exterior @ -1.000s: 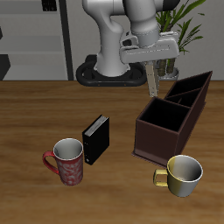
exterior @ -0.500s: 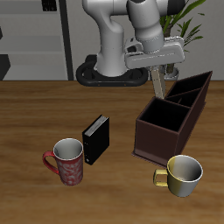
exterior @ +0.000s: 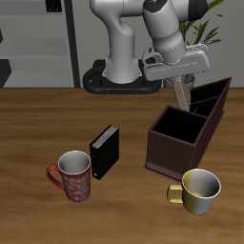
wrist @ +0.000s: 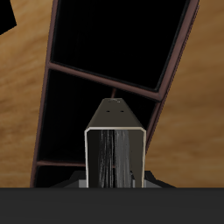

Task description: Place the yellow book into the left desk caddy's back compartment

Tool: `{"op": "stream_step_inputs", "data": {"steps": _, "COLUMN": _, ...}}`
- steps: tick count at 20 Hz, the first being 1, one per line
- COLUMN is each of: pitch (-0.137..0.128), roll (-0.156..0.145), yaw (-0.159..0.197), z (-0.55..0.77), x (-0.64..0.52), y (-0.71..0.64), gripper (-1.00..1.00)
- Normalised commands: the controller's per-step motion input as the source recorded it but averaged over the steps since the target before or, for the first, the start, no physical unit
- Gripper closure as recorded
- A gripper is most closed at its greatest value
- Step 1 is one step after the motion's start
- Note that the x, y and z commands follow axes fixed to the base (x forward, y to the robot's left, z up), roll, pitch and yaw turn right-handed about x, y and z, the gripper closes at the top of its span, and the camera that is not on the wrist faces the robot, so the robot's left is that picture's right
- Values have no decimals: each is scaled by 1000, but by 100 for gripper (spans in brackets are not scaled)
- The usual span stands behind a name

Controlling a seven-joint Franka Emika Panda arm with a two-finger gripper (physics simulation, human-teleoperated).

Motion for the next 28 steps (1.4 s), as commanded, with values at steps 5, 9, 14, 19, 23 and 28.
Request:
{"op": "stream_step_inputs", "data": {"steps": 5, "pitch": 0, "roll": 28, "yaw": -12, "z": -8, "x": 46, "y": 140, "gripper": 100}}
{"op": "stream_step_inputs", "data": {"steps": 9, "pitch": -1, "roll": 21, "yaw": -14, "z": 0, "x": 81, "y": 110, "gripper": 100}}
{"op": "stream_step_inputs", "data": {"steps": 14, "pitch": -13, "roll": 13, "yaw": -18, "z": 55, "x": 76, "y": 75, "gripper": 100}}
{"op": "stream_step_inputs", "data": {"steps": 19, "pitch": 10, "roll": 12, "yaw": -13, "z": -15, "x": 84, "y": 108, "gripper": 100}}
{"op": "stream_step_inputs", "data": {"steps": 23, "pitch": 2, "roll": 21, "yaw": 9, "z": 9, "x": 127, "y": 164, "gripper": 100}}
{"op": "stream_step_inputs", "data": {"steps": 28, "pitch": 13, "roll": 16, "yaw": 6, "z": -50, "x": 8, "y": 12, "gripper": 100}}
